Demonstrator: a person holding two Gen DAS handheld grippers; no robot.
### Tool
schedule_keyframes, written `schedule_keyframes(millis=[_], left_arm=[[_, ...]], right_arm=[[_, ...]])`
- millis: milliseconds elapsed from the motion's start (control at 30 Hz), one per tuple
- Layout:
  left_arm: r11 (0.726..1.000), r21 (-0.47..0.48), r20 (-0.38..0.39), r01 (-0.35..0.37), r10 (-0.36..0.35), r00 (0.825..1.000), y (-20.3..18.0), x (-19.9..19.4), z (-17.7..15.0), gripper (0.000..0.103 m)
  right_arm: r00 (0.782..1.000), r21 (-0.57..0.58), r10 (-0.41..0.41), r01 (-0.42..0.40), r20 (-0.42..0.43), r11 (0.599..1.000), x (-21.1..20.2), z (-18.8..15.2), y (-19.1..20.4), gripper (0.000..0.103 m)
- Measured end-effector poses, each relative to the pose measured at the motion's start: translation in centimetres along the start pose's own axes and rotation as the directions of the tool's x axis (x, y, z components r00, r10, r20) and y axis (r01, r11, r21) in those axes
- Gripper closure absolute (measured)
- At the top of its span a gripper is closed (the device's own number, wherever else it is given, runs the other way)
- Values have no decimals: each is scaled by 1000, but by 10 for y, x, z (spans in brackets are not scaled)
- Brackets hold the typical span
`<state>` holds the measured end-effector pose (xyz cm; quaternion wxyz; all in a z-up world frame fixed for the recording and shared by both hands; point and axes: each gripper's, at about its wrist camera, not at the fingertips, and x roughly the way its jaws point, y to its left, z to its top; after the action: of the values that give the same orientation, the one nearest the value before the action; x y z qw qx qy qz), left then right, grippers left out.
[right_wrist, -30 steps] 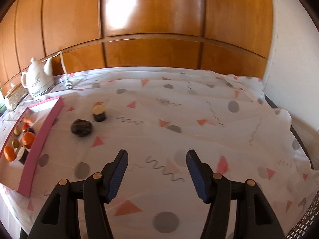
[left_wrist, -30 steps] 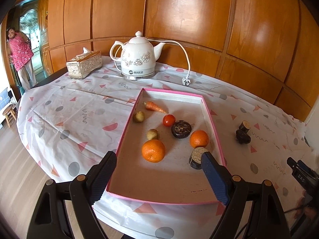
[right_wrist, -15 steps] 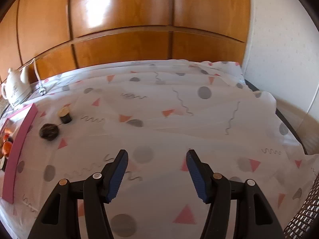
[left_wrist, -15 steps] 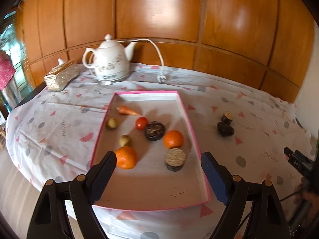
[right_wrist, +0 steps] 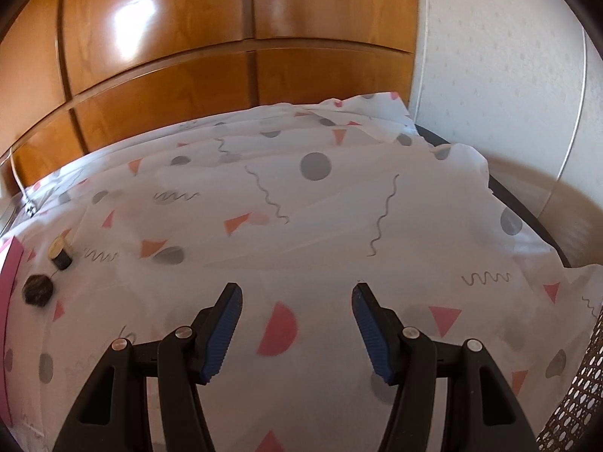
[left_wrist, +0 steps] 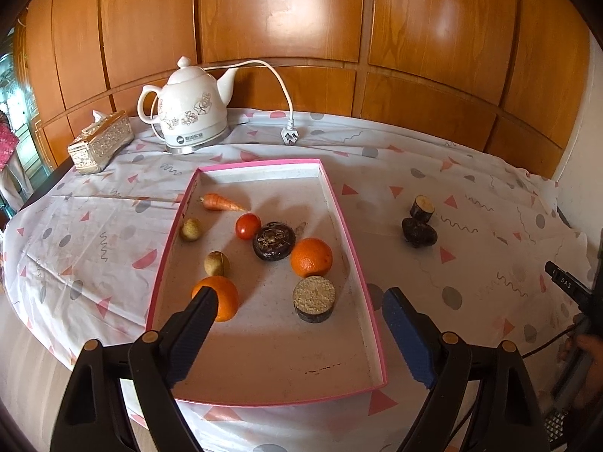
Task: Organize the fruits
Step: 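Move the left gripper over the dark brown round fruit on the cloth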
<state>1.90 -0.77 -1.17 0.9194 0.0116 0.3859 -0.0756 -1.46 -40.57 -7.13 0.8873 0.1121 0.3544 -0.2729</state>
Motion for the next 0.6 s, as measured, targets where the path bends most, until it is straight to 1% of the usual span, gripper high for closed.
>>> schedule_keyframes(millis=[133,167,267,400,467,533,600], left_arm=[[1000,9,-3,16,-16,1000,-5,-1,2,5],[1000,15,-3,27,-27,1000,-7,-1,3,0],[996,36,-2,77,-77,997,-15,-2,6,0],[988,55,-37,145,-143,989,-26,5,13,0],[984,63,-38,166,-163,986,-32,6,18,0],[976,67,-53,208,-205,977,-39,10,25,0],[969,85,-75,232,-226,971,-48,16,32,0]], right_arm=[[1000,22,-14,14,-6,1000,6,-3,-9,41],[1000,27,-15,16,-11,1000,8,-4,-11,41],[1000,28,-18,19,-23,999,10,-8,-13,41],[999,30,-15,16,-31,999,13,-8,-14,41],[999,31,-12,13,-36,999,15,-10,-14,41],[999,30,-13,14,-41,999,16,-11,-13,41],[999,34,-11,13,-51,999,18,-13,-14,41]])
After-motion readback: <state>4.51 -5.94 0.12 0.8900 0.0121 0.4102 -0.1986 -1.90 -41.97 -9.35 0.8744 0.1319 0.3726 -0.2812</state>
